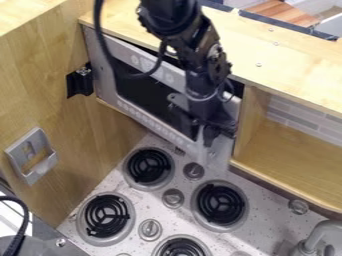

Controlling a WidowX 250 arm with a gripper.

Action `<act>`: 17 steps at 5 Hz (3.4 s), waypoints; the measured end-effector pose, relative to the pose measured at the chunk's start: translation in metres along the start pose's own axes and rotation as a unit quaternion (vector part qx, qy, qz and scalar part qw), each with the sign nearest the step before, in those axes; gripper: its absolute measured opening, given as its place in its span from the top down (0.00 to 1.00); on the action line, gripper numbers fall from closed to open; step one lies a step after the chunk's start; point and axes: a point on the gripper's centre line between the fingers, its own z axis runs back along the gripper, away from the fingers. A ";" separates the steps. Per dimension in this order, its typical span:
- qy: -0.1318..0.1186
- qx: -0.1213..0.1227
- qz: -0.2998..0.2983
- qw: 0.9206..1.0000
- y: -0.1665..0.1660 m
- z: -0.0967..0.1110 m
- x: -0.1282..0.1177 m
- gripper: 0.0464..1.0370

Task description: Open microwave

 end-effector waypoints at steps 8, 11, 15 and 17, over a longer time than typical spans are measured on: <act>0.042 0.042 0.080 0.995 0.014 0.061 -0.023 0.04; -0.030 0.037 0.018 0.999 -0.029 0.081 0.050 0.04; 0.025 0.004 0.039 0.999 -0.020 0.020 0.027 0.04; 0.035 0.029 0.095 0.994 0.005 0.035 -0.010 0.04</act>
